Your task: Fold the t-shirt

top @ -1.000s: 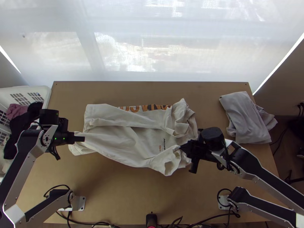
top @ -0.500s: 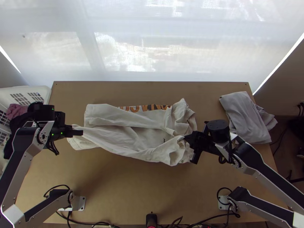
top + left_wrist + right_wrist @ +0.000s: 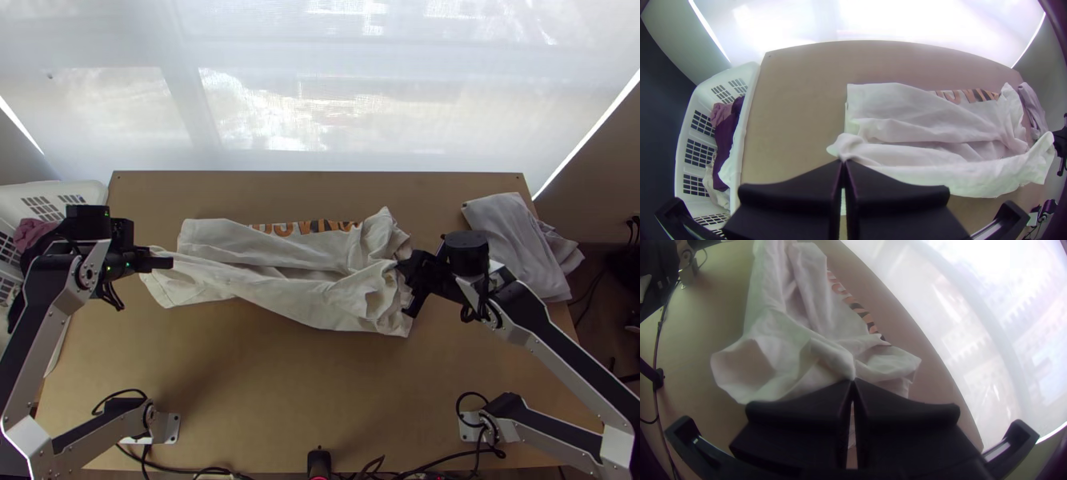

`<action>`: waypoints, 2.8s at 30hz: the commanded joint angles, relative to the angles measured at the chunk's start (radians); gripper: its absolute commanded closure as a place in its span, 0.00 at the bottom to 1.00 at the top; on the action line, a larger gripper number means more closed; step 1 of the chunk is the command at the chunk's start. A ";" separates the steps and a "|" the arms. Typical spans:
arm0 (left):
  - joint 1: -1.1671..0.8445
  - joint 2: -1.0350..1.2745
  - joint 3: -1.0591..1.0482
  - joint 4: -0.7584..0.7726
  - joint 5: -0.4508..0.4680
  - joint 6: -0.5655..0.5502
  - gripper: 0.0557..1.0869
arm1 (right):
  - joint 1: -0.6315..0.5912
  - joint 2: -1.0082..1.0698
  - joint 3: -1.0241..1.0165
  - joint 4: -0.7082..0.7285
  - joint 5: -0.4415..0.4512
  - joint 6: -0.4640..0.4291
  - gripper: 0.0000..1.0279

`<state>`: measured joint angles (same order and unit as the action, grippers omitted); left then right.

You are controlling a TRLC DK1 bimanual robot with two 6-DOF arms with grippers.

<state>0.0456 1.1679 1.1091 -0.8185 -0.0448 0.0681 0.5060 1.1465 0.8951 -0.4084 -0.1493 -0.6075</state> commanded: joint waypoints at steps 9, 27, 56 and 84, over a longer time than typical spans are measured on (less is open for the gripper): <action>-0.012 0.090 0.098 0.027 0.013 0.012 0.96 | -0.109 0.144 0.128 0.080 -0.003 -0.018 0.97; -0.029 0.274 0.213 0.124 0.016 0.015 0.96 | -0.205 0.446 0.393 0.117 -0.004 -0.058 0.97; -0.035 0.605 0.344 0.263 0.016 0.024 0.96 | -0.248 0.763 0.574 0.151 -0.001 -0.083 0.97; -0.066 0.814 0.416 0.286 0.014 0.038 0.96 | -0.258 0.907 0.614 0.149 0.044 -0.069 0.97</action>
<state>-0.0063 1.9465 1.5372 -0.5323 -0.0303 0.1055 0.2481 2.0346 1.5253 -0.2581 -0.1120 -0.6815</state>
